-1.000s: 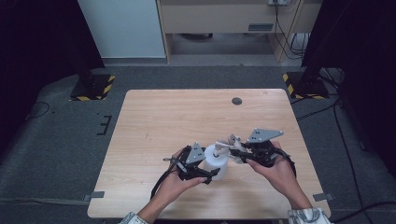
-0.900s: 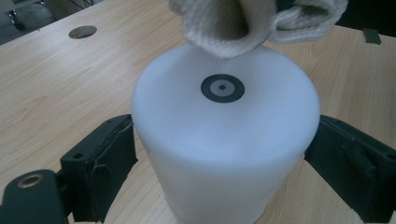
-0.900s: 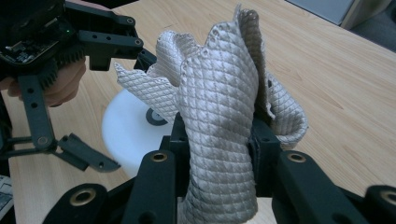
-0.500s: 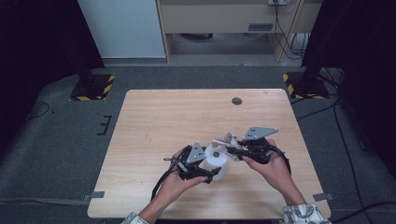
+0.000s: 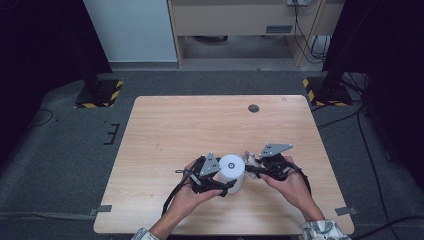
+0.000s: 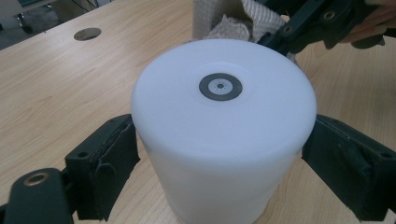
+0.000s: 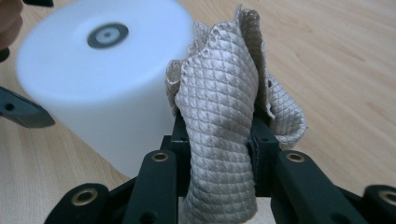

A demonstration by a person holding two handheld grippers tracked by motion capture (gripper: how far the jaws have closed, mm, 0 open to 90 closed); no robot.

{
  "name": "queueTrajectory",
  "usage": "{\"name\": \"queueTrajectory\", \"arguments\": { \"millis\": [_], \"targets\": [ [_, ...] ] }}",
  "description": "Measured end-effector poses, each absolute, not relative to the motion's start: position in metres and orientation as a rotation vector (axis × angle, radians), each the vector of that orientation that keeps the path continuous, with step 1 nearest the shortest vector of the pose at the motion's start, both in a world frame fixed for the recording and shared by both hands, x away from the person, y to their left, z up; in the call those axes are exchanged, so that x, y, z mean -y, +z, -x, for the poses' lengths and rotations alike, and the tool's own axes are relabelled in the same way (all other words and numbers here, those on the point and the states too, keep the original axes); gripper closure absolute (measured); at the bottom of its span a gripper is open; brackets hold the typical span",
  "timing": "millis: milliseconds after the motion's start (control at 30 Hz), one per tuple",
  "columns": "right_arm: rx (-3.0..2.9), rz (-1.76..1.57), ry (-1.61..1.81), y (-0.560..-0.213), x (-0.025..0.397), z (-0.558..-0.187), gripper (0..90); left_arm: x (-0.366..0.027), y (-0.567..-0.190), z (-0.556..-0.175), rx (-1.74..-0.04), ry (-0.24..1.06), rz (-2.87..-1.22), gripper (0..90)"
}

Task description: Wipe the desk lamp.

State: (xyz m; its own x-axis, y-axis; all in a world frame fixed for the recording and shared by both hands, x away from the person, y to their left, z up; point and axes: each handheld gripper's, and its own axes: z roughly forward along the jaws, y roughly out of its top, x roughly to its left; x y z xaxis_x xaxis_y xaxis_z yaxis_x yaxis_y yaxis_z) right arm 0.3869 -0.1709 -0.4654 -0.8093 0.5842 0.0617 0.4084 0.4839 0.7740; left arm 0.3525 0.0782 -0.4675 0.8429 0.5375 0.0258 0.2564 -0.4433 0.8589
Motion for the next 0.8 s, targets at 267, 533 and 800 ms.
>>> {"name": "queueTrajectory", "arguments": {
  "millis": [267, 533, 800],
  "targets": [
    [-2.558, -0.865, 1.166, -0.482, 0.168, -0.388, 70.0, -0.078, -0.466, -0.353, -0.581, 0.367, -2.057, 10.1],
    [-2.54, -0.861, 1.191, -0.478, 0.169, -0.386, 70.0, -0.078, -0.466, -0.353, -0.578, 0.368, -2.061, 10.2],
    [-2.447, -0.837, 1.308, -0.453, 0.175, -0.381, 70.0, -0.081, -0.466, -0.352, -0.566, 0.359, -2.068, 11.5]
  ]
}}
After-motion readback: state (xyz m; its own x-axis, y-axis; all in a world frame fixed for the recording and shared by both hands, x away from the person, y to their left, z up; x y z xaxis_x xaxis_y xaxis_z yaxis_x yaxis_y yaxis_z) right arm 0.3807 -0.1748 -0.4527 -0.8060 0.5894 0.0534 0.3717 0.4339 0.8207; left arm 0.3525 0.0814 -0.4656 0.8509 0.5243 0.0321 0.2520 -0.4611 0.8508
